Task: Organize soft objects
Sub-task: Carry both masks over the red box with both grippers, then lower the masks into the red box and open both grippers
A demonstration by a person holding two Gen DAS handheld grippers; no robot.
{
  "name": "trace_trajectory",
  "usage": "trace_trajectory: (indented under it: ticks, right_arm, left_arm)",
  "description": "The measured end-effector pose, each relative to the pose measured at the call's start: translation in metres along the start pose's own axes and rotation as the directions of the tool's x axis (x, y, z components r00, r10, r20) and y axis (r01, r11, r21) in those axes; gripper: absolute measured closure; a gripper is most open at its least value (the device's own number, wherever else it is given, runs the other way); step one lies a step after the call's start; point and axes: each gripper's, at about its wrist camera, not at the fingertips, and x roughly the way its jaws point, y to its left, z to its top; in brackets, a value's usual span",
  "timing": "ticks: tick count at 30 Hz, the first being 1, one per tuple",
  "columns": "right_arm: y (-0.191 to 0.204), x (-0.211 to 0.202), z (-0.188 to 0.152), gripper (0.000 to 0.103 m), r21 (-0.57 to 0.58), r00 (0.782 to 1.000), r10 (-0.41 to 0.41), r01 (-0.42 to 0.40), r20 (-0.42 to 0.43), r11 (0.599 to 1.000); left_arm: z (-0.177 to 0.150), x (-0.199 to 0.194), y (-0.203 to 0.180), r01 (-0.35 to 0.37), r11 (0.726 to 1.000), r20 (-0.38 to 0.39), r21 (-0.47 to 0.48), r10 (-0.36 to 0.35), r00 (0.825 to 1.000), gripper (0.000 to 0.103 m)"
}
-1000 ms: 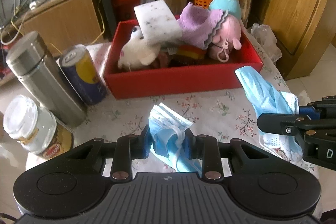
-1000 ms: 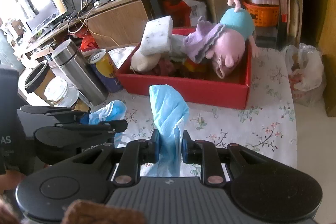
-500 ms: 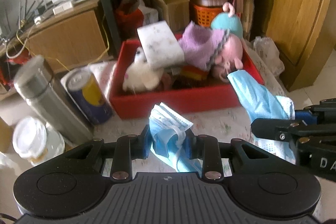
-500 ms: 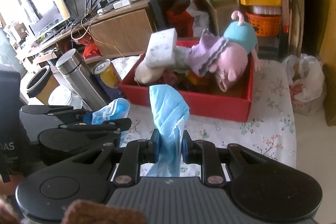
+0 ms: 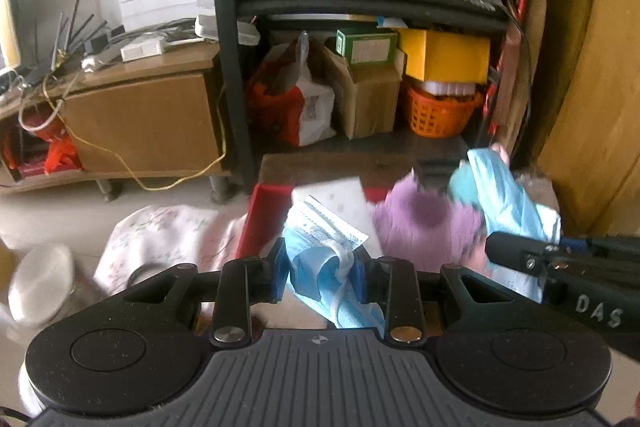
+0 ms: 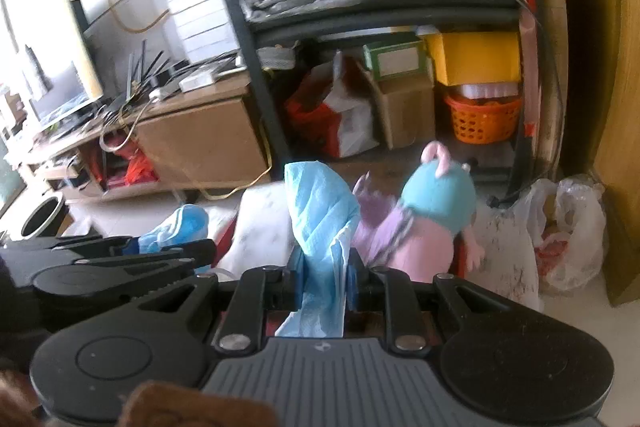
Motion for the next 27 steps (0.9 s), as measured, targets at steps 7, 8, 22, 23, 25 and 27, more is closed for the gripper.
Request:
trace_trajectory:
  ticks: [7, 8, 22, 23, 25, 27]
  right_arm:
    - [-0.026, 0.043, 0.013, 0.103, 0.021, 1.000, -0.023, 0.024, -0.021, 0.999]
    - [-0.030, 0.050, 0.013, 0.103, 0.035, 0.999, -0.008, 0.009, -0.041, 0.999]
    - [-0.039, 0.037, 0.014, 0.073, 0.043, 0.998, -0.063, 0.063, -0.013, 0.997]
    - [-0.037, 0.035, 0.013, 0.073, 0.035, 0.997, -0.072, 0.073, -0.013, 0.997]
    - [-0.033, 0.031, 0.011, 0.073, 0.019, 0.996, -0.088, 0.088, -0.017, 0.996]
    - [-0.029, 0.027, 0.009, 0.073, 0.007, 0.995, -0.093, 0.093, -0.025, 0.996]
  left_arm:
    - [0.025, 0.044, -0.025, 0.064, 0.997, -0.018, 0.046, -0.063, 0.998, 0.069]
    - [0.028, 0.051, -0.030, 0.065, 0.996, -0.029, 0.056, -0.063, 0.998, 0.067]
    - [0.027, 0.027, -0.021, 0.072, 0.997, -0.022, -0.006, -0.072, 0.997, 0.023]
    - [0.026, 0.023, -0.019, 0.063, 0.998, -0.021, -0.011, -0.064, 0.998, 0.023]
    - [0.021, 0.013, -0.013, 0.060, 0.998, -0.020, -0.027, -0.060, 0.998, 0.023]
    - [0.016, 0.004, -0.007, 0.063, 0.997, -0.017, -0.045, -0.063, 0.998, 0.023]
